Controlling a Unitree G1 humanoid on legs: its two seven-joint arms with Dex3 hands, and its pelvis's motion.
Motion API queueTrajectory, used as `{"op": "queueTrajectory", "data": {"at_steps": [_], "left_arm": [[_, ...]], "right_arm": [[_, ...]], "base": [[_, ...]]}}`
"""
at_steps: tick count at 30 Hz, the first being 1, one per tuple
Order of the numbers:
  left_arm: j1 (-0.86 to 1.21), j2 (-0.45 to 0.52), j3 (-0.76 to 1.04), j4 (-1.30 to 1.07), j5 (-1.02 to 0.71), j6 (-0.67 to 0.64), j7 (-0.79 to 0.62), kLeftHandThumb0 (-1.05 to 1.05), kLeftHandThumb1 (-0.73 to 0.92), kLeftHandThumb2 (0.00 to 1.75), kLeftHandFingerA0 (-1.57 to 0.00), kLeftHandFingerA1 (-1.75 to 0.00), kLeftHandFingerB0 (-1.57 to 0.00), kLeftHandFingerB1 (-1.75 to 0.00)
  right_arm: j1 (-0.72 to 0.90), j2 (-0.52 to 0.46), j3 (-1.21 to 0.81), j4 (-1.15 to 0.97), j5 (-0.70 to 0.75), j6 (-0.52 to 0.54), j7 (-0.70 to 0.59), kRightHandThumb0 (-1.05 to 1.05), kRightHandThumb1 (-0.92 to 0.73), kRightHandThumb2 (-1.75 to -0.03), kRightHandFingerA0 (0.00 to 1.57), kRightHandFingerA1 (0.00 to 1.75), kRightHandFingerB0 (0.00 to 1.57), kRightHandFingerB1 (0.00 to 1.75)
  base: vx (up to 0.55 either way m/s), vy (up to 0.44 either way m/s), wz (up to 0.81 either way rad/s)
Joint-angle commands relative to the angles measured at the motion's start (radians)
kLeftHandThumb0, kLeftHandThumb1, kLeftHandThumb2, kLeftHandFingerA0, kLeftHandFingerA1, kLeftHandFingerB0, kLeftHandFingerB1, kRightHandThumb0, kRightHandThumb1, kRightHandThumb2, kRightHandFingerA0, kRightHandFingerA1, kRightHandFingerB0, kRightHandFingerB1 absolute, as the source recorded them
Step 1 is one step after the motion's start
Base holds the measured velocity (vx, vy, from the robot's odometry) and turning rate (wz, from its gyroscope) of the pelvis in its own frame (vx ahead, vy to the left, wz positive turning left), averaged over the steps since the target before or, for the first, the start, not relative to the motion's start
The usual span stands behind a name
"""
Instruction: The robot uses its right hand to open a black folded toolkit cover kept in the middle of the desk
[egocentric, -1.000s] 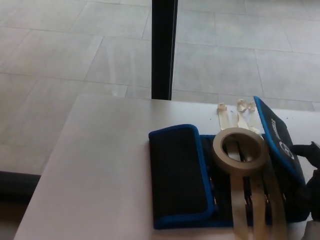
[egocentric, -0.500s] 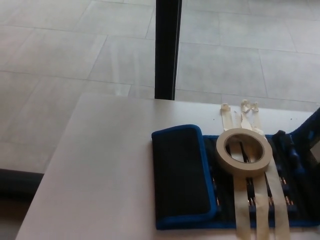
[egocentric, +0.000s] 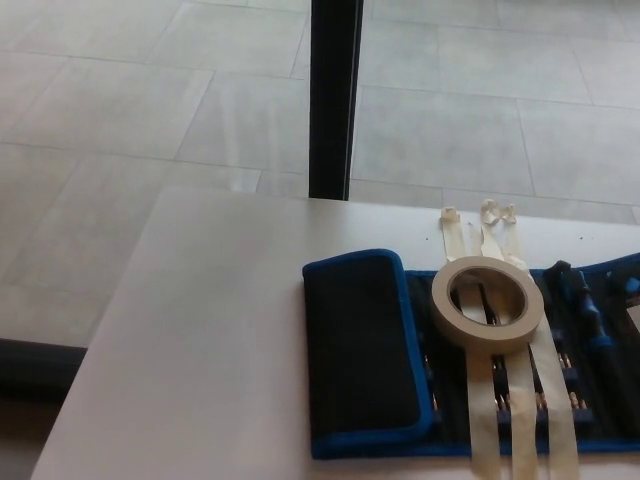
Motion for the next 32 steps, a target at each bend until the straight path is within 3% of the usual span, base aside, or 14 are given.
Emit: {"op": "queueTrajectory", "data": {"at_steps": [1,3,4,11,12,13,14,19,25,26,27,30,31,32], "left_arm": [[0.005,0.035,-0.002,0.000,-0.017,0.004,-0.007,-1.05,0.62,1.15,-0.83,-1.54,-0.47,-1.39],[0.003,0.036,-0.003,0.002,-0.016,0.008,-0.004,-1.05,0.62,1.16,-0.82,-1.54,-0.44,-1.40],[0.003,0.036,-0.003,0.002,-0.016,0.006,-0.006,-1.05,0.61,1.15,-0.84,-1.55,-0.47,-1.39],[0.018,0.042,0.000,0.003,-0.018,0.004,-0.005,-1.05,0.61,1.16,-0.83,-1.56,-0.49,-1.40],[0.018,0.041,0.004,0.002,-0.021,0.006,-0.005,-1.05,0.60,1.16,-0.84,-1.57,-0.48,-1.43],[0.018,0.041,0.006,0.001,-0.024,0.005,-0.008,-1.05,0.59,1.17,-0.84,-1.57,-0.47,-1.43],[0.017,0.040,0.004,0.002,-0.022,0.005,-0.007,-1.05,0.60,1.15,-0.83,-1.55,-0.46,-1.39],[0.015,0.033,-0.001,0.007,-0.017,0.009,0.001,-1.05,0.60,1.14,-0.83,-1.55,-0.46,-1.39],[0.017,0.032,-0.002,0.004,-0.017,0.003,-0.014,-1.05,0.62,1.16,-0.82,-1.55,-0.46,-1.39],[0.015,0.033,-0.008,0.003,-0.011,0.004,-0.005,-1.05,0.63,1.17,-0.83,-1.54,-0.45,-1.41],[0.014,0.033,-0.007,0.003,-0.012,0.003,-0.004,-1.05,0.63,1.15,-0.85,-1.55,-0.47,-1.39],[0.012,0.033,-0.005,0.005,-0.014,0.007,0.006,-1.05,0.64,1.14,-0.85,-1.55,-0.47,-1.38],[0.014,0.033,-0.004,0.004,-0.016,0.002,-0.005,-1.05,0.64,1.14,-0.84,-1.56,-0.46,-1.39],[0.014,0.033,-0.004,0.004,-0.016,0.002,-0.005,-1.05,0.64,1.14,-0.84,-1.56,-0.46,-1.39]], "right_arm": [[0.001,-0.211,-0.251,0.022,0.319,0.331,0.214,-0.59,-0.86,-0.68,0.40,1.41,0.38,1.11],[-0.033,-0.272,-0.299,0.000,0.371,0.354,0.262,-0.64,-0.79,-0.64,0.75,1.24,0.47,0.99],[-0.042,-0.310,-0.317,-0.007,0.387,0.371,0.291,-0.67,-0.74,-0.61,0.91,1.36,0.05,0.81],[-0.034,-0.491,-0.438,0.106,0.470,0.361,0.416,-0.68,-0.70,-0.65,0.59,1.49,0.16,0.75],[-0.032,-0.494,-0.444,0.135,0.467,0.334,0.405,-0.68,-0.71,-0.61,0.79,1.50,0.25,0.84],[-0.028,-0.498,-0.456,0.175,0.469,0.315,0.401,-0.70,-0.58,-1.02,1.06,1.35,0.42,0.80],[-0.029,-0.492,-0.471,0.183,0.476,0.319,0.383,-0.67,-0.73,-0.61,0.72,1.47,0.07,0.64],[-0.033,-0.422,-0.563,0.217,0.559,0.250,0.368,-0.63,-0.71,-0.63,0.74,1.39,0.46,0.96],[-0.026,-0.300,-0.616,0.213,0.593,0.106,0.315,-0.62,-0.69,-0.66,0.90,1.55,0.35,0.94],[-0.022,-0.283,-0.619,0.211,0.588,0.091,0.295,-0.59,-0.51,-0.99,1.33,1.42,0.60,0.95],[-0.016,-0.271,-0.631,0.218,0.595,0.067,0.294,-0.61,-0.73,-0.62,1.22,1.61,0.54,1.20],[-0.003,-0.241,-0.686,0.196,0.641,0.080,0.279,-0.63,-0.76,-0.62,1.08,1.75,0.14,1.00],[0.004,-0.234,-0.697,0.191,0.651,0.093,0.286,-0.67,-0.79,-0.62,0.14,1.59,0.00,0.54],[0.004,-0.234,-0.697,0.191,0.651,0.093,0.286,-0.67,-0.79,-0.62,0.14,1.59,0.00,0.54]], "base": [[0.00,0.000,0.00],[0.00,0.000,0.00],[0.00,0.000,0.00],[0.00,0.000,0.00],[0.00,0.000,0.00],[0.00,0.000,0.00],[0.00,0.000,0.00],[0.00,0.000,0.00],[0.00,0.000,0.00],[0.00,0.000,0.00],[0.00,0.000,0.00],[0.00,0.000,0.00],[0.00,0.000,0.00],[0.00,0.000,0.00]]}}
